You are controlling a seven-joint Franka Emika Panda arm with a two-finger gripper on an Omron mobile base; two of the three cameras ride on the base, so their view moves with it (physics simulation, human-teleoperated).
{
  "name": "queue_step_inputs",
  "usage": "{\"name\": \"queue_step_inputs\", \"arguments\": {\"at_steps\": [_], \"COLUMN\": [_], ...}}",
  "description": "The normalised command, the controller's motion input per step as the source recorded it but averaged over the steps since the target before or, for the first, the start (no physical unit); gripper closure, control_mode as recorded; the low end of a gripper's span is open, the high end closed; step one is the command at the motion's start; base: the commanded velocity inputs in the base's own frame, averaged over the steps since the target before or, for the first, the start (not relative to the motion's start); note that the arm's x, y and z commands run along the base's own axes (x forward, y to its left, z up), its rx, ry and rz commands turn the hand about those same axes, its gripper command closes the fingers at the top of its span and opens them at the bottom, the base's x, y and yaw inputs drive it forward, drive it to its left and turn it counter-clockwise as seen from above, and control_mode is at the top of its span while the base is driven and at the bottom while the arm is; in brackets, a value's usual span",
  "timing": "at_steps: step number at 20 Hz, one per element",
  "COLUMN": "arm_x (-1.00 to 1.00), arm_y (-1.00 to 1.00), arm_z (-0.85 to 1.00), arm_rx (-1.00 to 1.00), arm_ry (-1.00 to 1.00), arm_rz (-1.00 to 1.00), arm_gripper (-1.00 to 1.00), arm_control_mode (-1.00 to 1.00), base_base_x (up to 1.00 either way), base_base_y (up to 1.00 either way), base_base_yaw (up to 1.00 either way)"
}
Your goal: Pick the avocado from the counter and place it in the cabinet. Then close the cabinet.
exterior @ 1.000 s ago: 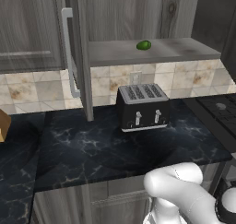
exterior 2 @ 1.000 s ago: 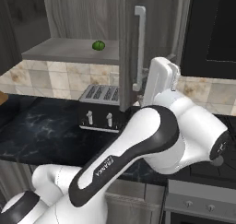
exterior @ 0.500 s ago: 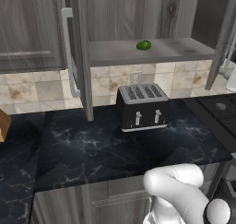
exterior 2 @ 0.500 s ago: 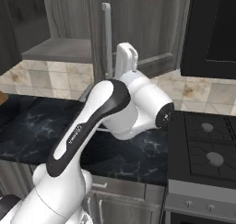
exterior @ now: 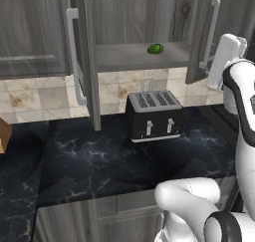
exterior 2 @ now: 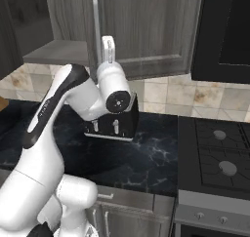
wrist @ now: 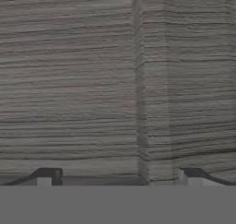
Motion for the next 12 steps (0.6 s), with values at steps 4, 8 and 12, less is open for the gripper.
{"name": "queue_step_inputs", "arguments": {"at_steps": [4,8,12], "arm_x": [1.00,1.00,1.00], "arm_y": [0.14,0.03,0.00], "arm_z": [0.01,0.00,0.00], "arm_rx": [0.00,0.00,0.00], "arm_ry": [0.00,0.01,0.06], "arm_rz": [-0.20,-0.20,-0.19], "arm_gripper": [-1.00,-1.00,-1.00], "arm_control_mode": [-1.00,-1.00,-1.00], "base_base_x": [0.00,0.00,0.00], "base_base_y": [0.00,0.00,0.00], "base_base_yaw": [0.00,0.00,0.00]}}
